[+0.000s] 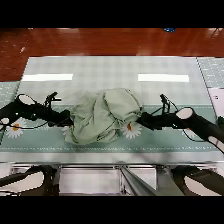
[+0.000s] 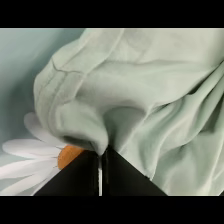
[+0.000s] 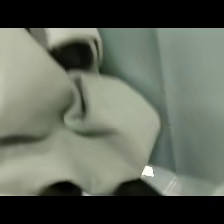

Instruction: Fold the shirts.

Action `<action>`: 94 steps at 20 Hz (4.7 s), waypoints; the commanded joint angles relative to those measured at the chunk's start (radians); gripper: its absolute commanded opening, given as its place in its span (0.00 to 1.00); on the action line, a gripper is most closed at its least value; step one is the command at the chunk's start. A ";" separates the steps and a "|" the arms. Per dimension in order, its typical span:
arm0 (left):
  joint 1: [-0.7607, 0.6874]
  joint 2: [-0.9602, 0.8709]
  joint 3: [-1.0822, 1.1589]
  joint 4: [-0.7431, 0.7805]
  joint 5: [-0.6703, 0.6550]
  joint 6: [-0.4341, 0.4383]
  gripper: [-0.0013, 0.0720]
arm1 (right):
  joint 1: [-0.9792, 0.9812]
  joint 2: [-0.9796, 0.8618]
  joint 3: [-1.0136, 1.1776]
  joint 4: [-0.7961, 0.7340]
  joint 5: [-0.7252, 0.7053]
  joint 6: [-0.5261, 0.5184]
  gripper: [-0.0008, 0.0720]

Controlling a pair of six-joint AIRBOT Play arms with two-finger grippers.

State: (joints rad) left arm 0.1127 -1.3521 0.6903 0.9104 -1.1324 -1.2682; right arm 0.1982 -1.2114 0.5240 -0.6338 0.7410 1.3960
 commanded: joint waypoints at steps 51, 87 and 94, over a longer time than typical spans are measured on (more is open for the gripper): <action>0.095 -0.285 0.724 -0.004 -0.053 -0.113 0.71 | -0.403 -0.314 0.749 -0.594 0.287 0.142 0.58; -0.254 0.093 0.023 -0.144 0.243 -0.253 0.04 | -0.711 -0.072 0.227 -0.085 0.202 -0.185 0.57; -0.255 0.093 0.023 -0.144 0.243 -0.251 0.04 | -0.520 -0.346 0.443 -0.102 0.137 -0.126 0.57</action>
State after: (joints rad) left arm -0.1413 -1.2583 0.7094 0.7681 -0.8928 -1.5211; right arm -0.3893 -1.4464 0.8799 -0.7429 0.8967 1.2369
